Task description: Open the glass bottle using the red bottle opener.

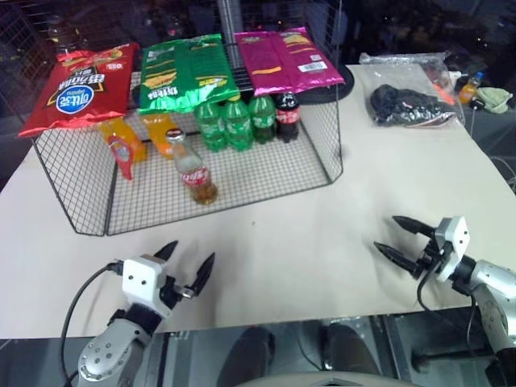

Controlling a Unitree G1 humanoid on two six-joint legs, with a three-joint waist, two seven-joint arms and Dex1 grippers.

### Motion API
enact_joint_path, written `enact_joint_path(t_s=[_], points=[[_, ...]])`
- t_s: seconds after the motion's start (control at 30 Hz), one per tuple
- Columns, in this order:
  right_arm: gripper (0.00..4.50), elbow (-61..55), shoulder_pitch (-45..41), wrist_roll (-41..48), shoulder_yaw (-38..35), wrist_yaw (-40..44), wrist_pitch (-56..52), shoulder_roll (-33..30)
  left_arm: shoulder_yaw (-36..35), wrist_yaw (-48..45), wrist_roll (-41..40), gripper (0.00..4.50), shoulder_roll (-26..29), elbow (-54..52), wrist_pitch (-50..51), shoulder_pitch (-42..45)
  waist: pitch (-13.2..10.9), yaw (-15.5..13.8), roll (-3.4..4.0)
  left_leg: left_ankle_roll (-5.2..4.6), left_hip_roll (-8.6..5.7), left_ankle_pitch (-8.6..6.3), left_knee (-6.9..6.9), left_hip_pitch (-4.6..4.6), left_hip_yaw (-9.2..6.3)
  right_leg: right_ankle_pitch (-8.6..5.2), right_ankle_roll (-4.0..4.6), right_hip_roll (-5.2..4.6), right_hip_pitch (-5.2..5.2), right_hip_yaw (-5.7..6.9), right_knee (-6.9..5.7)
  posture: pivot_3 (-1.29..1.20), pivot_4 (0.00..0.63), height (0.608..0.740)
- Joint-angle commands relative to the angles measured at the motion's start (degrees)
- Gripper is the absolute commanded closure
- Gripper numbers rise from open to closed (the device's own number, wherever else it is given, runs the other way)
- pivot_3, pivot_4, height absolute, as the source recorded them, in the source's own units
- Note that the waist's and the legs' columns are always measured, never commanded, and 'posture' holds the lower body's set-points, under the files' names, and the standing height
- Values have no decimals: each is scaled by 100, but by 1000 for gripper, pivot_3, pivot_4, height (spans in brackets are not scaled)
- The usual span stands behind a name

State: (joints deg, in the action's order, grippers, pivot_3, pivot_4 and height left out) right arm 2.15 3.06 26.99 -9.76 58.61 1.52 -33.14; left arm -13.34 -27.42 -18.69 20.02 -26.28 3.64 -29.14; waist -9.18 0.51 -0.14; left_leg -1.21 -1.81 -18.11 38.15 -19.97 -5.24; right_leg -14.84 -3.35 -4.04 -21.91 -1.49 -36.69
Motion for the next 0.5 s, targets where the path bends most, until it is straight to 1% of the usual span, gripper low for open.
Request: enact_joint_path(t_s=[0.03,0.2,0.5], points=[[152,0,-76,-37,-42,143,141,-87,-58,-91,-25,0,84,-156,-40,-75,0,0,0,0,0,0,0,0,0,0,0,0,0,0,0,0,150,740],[152,154,-155,-126,-65,214,225,-112,-116,-197,-74,0,126,-102,-64,-161,-1,2,1,0,0,0,0,0,2,0,0,0,-1,1,0,0,150,740],[152,272,-290,-192,-40,369,268,-131,-44,-164,37,0,42,-26,-170,-211,-2,2,1,0,0,0,0,0,2,0,0,0,-1,0,0,0,150,740]])
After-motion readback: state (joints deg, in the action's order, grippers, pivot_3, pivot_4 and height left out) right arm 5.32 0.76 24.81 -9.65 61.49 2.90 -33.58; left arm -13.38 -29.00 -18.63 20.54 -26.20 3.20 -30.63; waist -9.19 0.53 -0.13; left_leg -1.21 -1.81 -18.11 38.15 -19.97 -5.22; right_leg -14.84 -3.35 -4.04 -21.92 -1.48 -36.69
